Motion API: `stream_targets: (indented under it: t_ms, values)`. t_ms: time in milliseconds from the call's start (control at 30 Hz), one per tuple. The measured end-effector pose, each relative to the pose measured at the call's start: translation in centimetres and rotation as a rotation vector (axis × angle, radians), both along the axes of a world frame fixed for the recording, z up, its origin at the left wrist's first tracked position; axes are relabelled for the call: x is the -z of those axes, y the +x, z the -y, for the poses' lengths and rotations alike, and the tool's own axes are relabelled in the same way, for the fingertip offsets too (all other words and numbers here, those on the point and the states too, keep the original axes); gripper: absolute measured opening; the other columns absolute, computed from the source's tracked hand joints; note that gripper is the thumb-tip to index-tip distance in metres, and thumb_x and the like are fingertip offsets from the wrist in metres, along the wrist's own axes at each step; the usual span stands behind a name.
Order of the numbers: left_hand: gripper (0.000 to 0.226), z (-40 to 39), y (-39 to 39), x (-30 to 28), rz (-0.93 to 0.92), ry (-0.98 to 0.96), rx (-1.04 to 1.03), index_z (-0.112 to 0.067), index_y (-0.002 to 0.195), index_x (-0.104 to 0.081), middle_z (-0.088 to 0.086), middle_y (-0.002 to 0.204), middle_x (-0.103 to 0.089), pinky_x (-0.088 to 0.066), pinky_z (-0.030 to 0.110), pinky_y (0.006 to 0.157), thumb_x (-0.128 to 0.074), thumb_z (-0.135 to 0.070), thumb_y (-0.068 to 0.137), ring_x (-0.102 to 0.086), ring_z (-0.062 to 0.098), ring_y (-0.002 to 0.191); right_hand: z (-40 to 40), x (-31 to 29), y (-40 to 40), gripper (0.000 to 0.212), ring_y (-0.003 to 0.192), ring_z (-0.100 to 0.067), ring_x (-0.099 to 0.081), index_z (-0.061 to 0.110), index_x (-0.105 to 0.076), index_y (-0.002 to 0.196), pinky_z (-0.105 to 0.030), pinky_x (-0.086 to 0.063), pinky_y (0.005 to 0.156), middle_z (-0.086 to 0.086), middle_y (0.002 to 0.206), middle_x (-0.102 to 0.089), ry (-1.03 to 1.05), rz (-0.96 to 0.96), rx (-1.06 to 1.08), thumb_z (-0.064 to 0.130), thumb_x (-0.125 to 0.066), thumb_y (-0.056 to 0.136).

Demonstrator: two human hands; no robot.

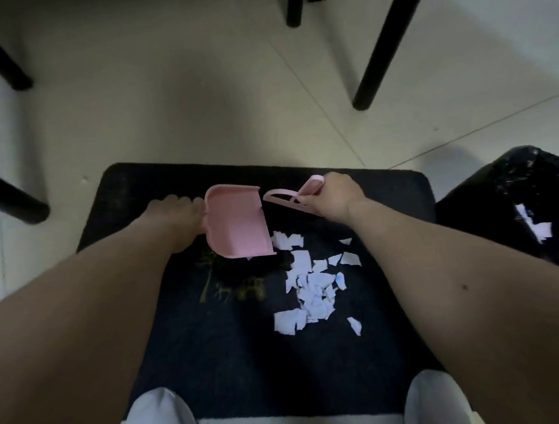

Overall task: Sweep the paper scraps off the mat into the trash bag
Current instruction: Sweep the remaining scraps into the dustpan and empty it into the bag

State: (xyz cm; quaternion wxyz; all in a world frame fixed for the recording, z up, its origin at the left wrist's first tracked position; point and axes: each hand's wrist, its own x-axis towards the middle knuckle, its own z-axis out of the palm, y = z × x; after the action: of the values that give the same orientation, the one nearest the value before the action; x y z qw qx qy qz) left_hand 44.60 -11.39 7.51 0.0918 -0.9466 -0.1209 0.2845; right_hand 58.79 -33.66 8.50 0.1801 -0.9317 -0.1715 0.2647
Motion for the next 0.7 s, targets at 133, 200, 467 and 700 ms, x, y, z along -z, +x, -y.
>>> stream_targets:
  t_ms: [133, 200, 467, 700]
  values:
    - [0.034, -1.8, -2.5, 2.5, -0.004, -0.031, -0.058, -0.012, 0.124, -0.04, 0.009, 0.122, -0.051, -0.045, 0.039, 0.085, -0.042, -0.033, 0.097, -0.051, 0.027, 0.11, -2.3, 2.2, -1.6, 0.024, 0.092, -0.025, -0.065, 0.028, -0.071, 0.102, -0.028, -0.047, 0.074, -0.005, 0.095, -0.069, 0.045, 0.043, -0.029, 0.044, -0.062, 0.087]
    - [0.035, -2.5, -3.6, 3.5, -0.007, -0.04, -0.076, -0.011, 0.124, -0.04, 0.009, 0.122, -0.051, -0.044, 0.039, 0.083, -0.042, -0.033, 0.096, -0.051, 0.027, 0.109, -3.4, 3.0, -2.2, 0.021, 0.089, -0.025, -0.065, 0.031, -0.071, 0.102, -0.029, -0.049, 0.072, -0.005, 0.093, -0.069, 0.045, 0.075, -0.072, 0.042, -0.057, 0.09]
    - [0.04, -4.0, -7.1, 5.7, -0.047, -0.063, -0.106, -0.013, 0.132, -0.037, 0.009, 0.126, -0.046, -0.043, 0.04, 0.087, -0.039, -0.032, 0.097, -0.047, 0.028, 0.113, -5.8, 5.5, -3.4, 0.021, 0.085, -0.02, -0.059, 0.034, -0.062, 0.098, -0.027, -0.039, 0.064, 0.004, 0.09, -0.061, -0.092, 0.08, -0.331, 0.039, -0.042, 0.097]
    - [0.038, -2.8, -8.8, 6.9, -0.041, -0.16, -0.192, -0.015, 0.13, -0.037, 0.008, 0.128, -0.048, -0.044, 0.041, 0.093, -0.036, -0.037, 0.099, -0.047, 0.027, 0.115, -2.8, 5.0, -4.0, 0.016, 0.086, -0.018, -0.061, 0.038, -0.067, 0.097, -0.028, -0.045, 0.069, 0.008, 0.086, -0.062, -0.216, 0.039, -0.523, 0.033, -0.053, 0.093]
